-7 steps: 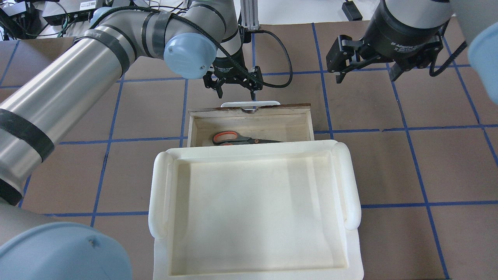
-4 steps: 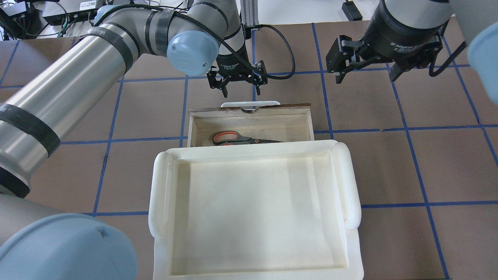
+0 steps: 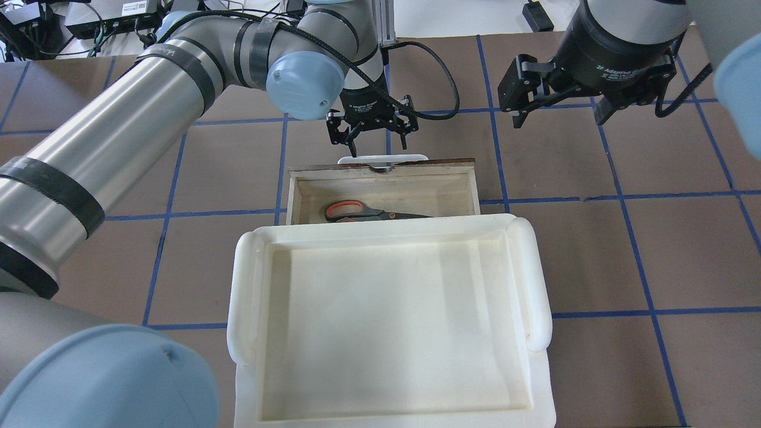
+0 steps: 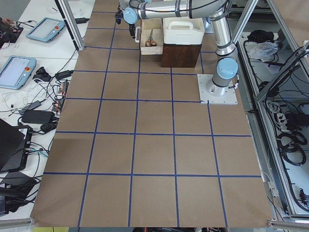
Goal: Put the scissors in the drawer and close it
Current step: 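Lower the left gripper to the drawer front beside the handle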
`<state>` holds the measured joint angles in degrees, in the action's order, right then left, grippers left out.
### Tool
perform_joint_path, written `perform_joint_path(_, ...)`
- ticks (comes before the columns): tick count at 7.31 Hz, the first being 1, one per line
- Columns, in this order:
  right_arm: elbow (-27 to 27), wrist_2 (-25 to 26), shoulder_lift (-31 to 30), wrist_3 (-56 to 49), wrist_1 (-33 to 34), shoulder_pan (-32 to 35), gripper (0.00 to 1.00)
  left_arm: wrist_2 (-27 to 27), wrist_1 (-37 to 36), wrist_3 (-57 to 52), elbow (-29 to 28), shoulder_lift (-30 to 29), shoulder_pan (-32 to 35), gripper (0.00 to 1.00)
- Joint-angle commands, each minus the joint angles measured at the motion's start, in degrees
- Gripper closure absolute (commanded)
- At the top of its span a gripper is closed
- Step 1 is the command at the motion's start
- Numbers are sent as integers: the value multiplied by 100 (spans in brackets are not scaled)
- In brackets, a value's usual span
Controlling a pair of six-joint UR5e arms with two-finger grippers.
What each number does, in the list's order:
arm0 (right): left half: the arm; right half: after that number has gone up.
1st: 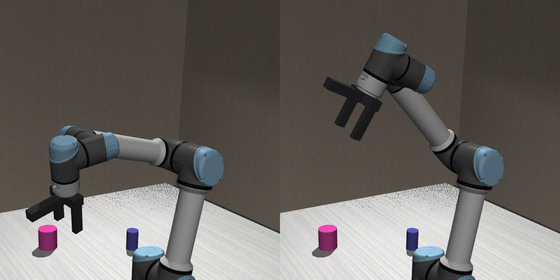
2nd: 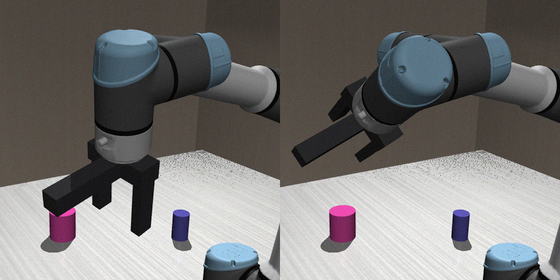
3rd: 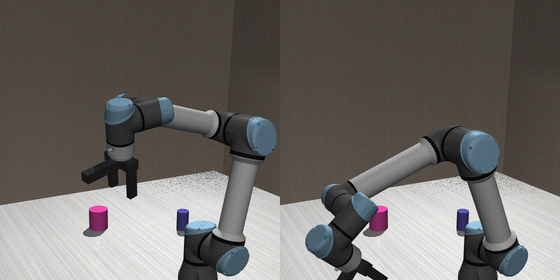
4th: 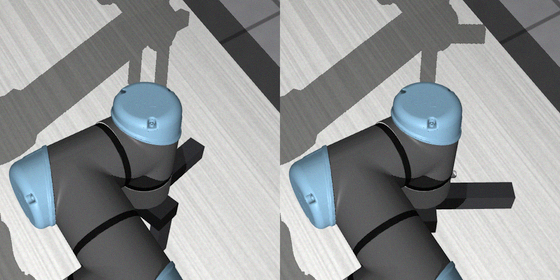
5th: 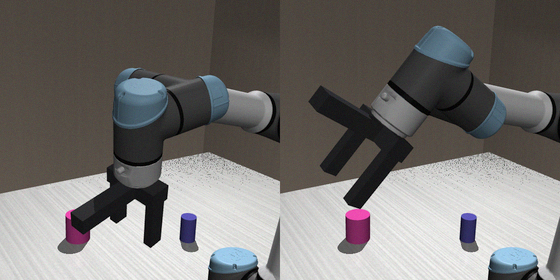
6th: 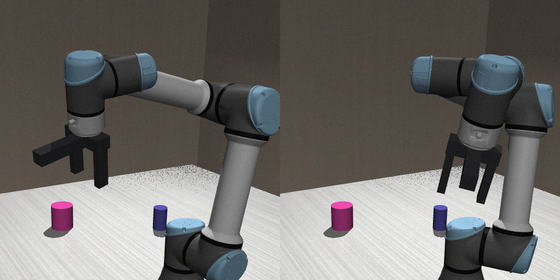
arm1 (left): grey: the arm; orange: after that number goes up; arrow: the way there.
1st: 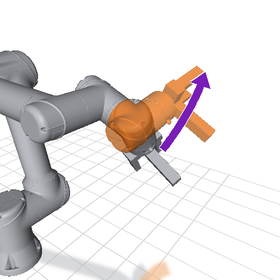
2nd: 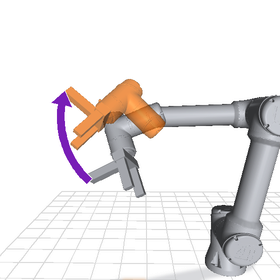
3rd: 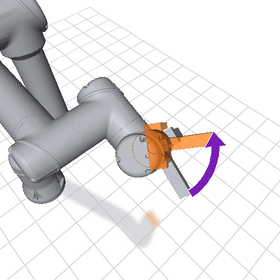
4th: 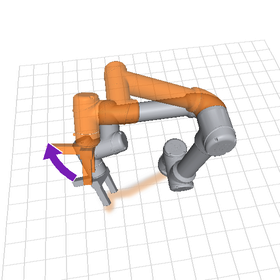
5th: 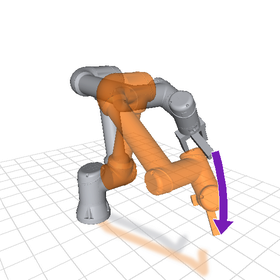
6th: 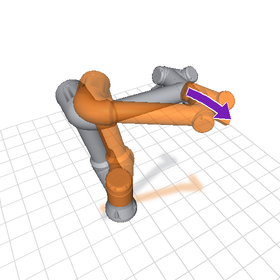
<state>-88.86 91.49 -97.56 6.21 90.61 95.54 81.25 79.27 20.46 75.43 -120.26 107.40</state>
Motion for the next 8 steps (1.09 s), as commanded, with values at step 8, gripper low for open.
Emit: perform_joint_path(8,0,9,0,3,-26,-9,0,74,826,-95,68,283,185,0)
